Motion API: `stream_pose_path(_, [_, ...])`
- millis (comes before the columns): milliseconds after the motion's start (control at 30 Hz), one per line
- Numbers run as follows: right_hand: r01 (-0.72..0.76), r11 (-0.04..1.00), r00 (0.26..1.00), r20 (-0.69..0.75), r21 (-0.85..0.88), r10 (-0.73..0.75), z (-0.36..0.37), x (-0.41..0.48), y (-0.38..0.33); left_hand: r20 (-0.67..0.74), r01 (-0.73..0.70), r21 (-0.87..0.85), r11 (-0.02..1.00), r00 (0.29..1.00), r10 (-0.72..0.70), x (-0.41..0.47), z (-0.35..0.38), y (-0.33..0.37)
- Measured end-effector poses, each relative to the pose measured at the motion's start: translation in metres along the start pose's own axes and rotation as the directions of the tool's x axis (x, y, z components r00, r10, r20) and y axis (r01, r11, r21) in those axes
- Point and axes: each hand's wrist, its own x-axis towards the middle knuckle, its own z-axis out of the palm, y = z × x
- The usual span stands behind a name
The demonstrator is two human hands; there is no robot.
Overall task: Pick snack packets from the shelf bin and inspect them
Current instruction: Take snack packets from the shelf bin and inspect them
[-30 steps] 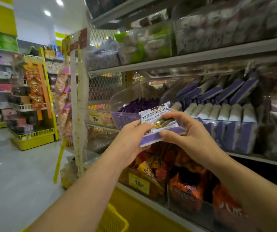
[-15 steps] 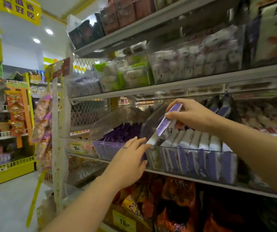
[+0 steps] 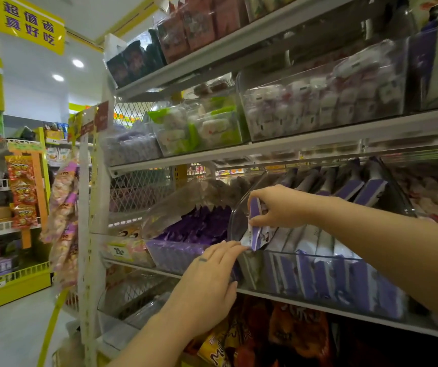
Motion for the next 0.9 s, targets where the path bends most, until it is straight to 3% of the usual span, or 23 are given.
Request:
stream_pose_path(167, [0.002,0.996,1.000,-0.025,-0.089,-0.004,0.005,-0.003,0.000,-0.034,-0.008,0.042,0.999,0.999,0.009,0.002,0.000,0.001])
stream_pose_path(300, [0.075,0.961,0.996,0.057,-0.265,-0.062,0.027,-0.008,-0.008,-0.042,-0.006,0.061,0.998,0.999,0.009,0.001,0.001,0.001])
stream_pose_path(433, [-0.003,1.000,0.999,0.042,-0.020,0.004,0.010,-0.020,-0.004,-0.050,0.002,0.061,0.998,0.999,0.001,0.002,0.002,0.001])
stream_pose_path(500, [-0.002,0.999,0.998,0.055,-0.047,0.005,0.000,-0.026,0.002,-0.059,0.012,0.051,0.999,0.998,-0.009,0.002,0.001,0.002])
stream_pose_path(600, [-0.007,0.995,0.969,0.245,-0.096,0.031,0.007,-0.035,0.006,-0.114,0.053,0.041,0.998,0.992,-0.048,0.005,0.003,0.007])
stream_pose_path(700, [-0.016,0.997,0.952,0.304,-0.069,0.036,0.008,-0.038,0.008,-0.190,0.070,0.035,0.997,0.980,-0.062,0.014,0.005,0.017])
stream_pose_path(900, [0.101,0.993,0.952,0.285,0.062,-0.115,-0.008,-0.044,0.005,-0.047,-0.020,-0.028,0.999,0.999,0.019,0.031,0.007,0.019])
